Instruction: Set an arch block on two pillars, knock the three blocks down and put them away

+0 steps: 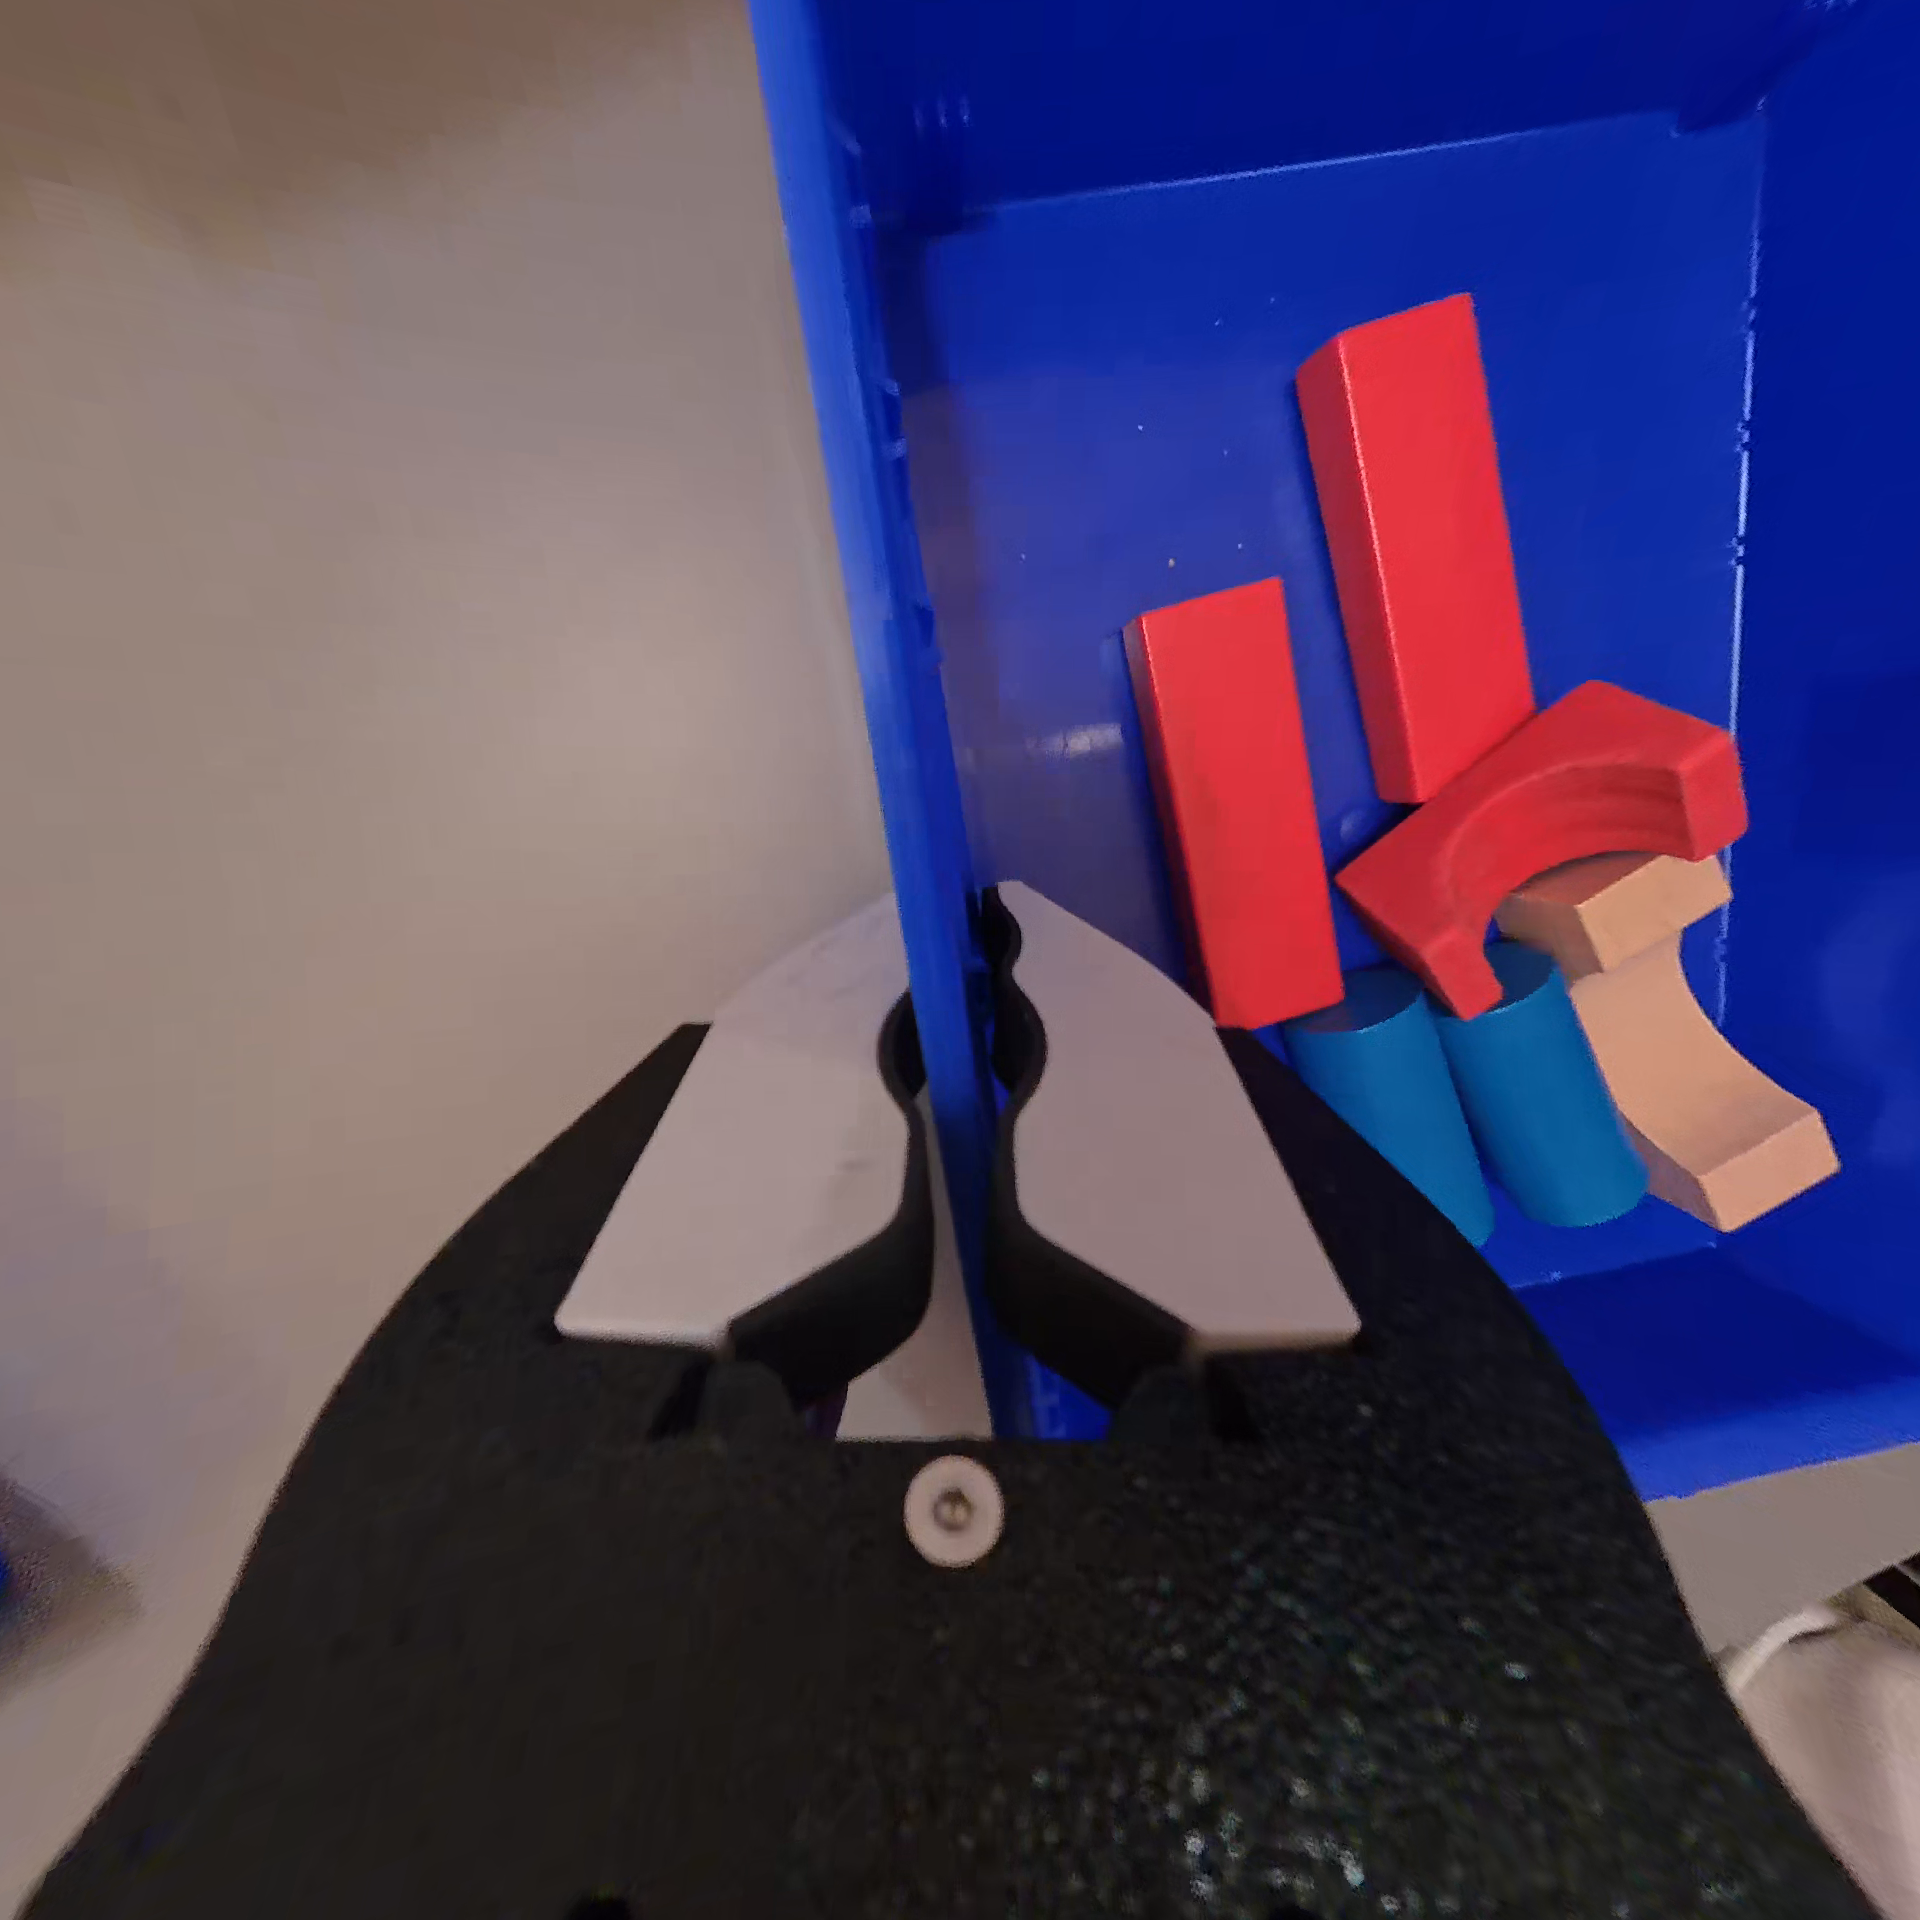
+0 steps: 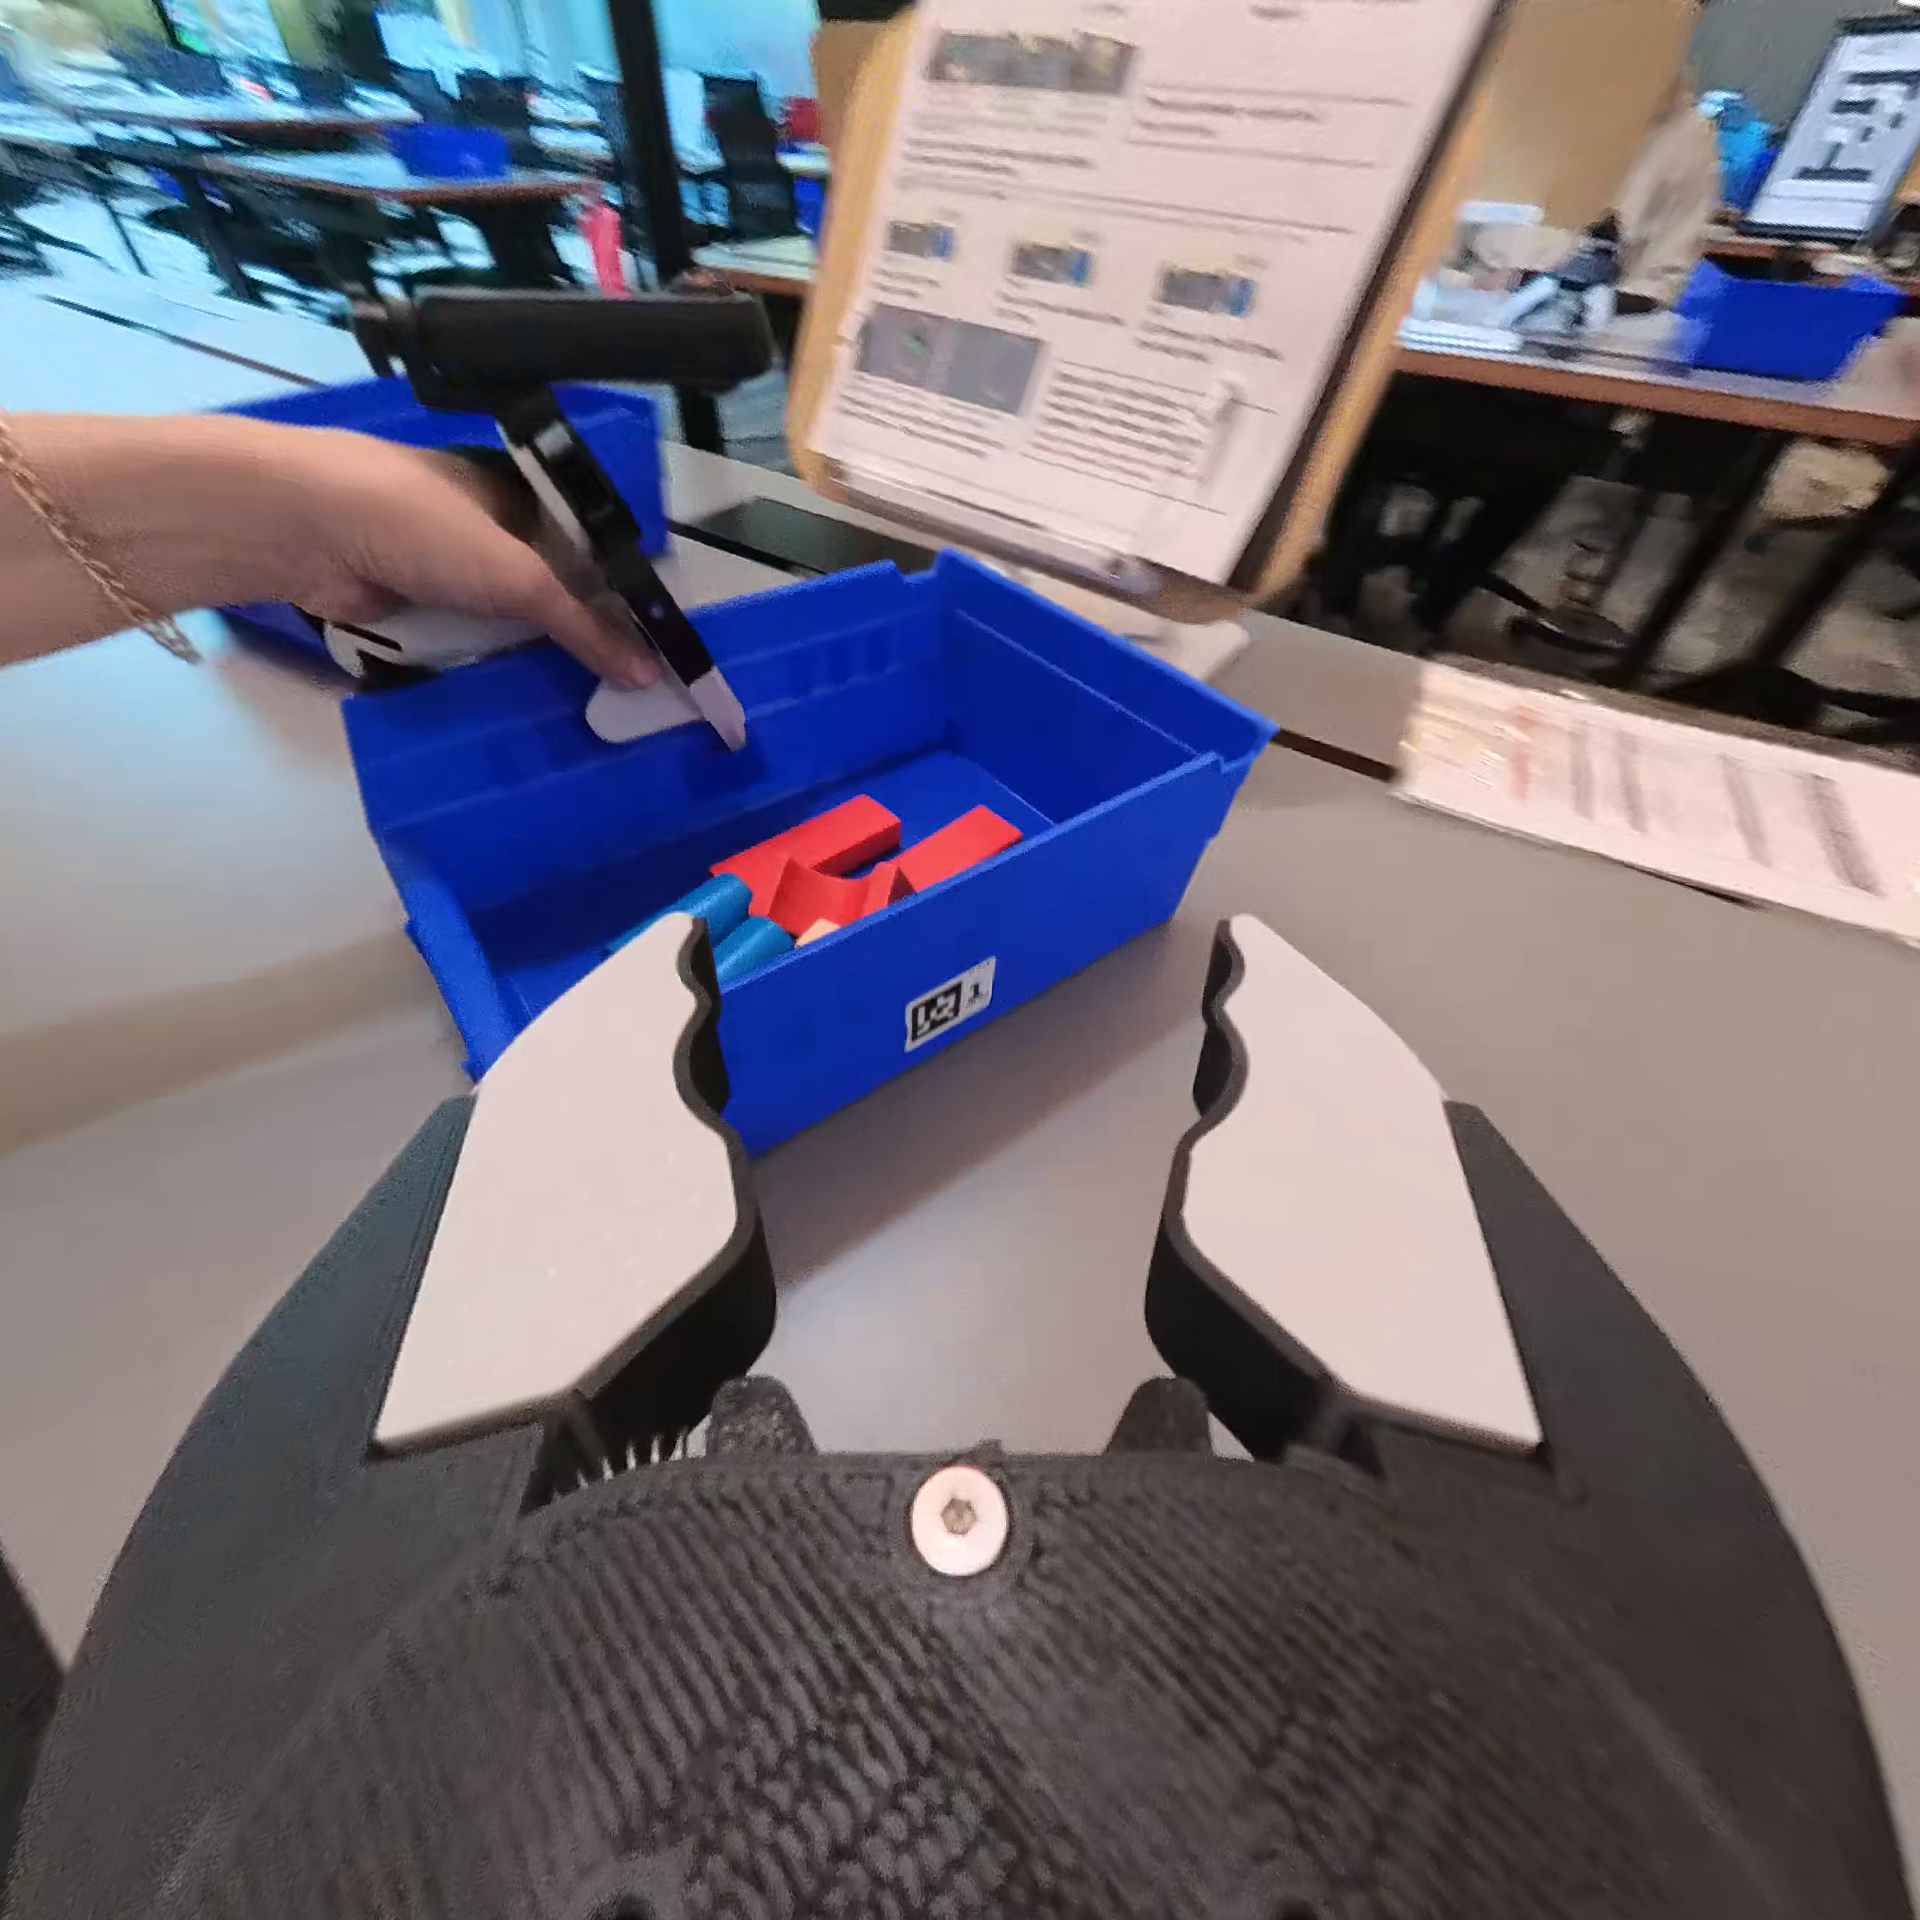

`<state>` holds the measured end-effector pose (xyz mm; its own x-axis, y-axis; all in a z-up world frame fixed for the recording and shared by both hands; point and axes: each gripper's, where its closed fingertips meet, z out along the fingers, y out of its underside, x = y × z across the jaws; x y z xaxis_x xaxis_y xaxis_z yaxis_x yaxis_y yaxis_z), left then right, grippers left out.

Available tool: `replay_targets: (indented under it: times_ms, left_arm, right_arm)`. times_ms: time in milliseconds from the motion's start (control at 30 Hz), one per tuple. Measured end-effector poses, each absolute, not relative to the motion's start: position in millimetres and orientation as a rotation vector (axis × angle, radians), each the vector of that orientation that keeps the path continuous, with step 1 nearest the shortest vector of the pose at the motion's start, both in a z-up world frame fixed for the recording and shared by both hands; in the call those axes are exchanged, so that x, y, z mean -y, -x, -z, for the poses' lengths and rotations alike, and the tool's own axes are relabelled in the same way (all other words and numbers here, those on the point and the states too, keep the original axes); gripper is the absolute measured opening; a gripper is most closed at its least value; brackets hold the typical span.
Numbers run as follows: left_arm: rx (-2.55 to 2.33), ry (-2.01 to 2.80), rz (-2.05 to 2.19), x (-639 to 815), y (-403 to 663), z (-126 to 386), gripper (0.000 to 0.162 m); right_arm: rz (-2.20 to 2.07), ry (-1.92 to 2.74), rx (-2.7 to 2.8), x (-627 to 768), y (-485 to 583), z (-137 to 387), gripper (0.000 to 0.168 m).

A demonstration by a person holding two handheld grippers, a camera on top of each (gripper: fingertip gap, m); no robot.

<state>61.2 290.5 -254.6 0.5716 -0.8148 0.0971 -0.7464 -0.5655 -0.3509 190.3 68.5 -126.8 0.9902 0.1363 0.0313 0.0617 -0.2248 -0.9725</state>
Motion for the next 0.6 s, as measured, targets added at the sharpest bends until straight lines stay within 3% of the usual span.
replay_targets:
  times_ms: [133, 400, 600]
  left_arm:
    - [-1.183, 2.568, 0.385, -302, 21, 255, 0.006]
    - [-0.985, 2.582, 0.305, -309, 125, 254, 0.007]
    - [-0.916, 2.554, 0.294, -307, 151, 254, 0.007]
  right_arm:
    - [-0.176, 1.788, 0.25, -108, -131, 116, 0.09]
    - [-0.457, 1.789, 0.455, -275, 21, 34, 0.091]
    - [-0.524, 2.118, 0.372, -425, 116, 74, 0.092]
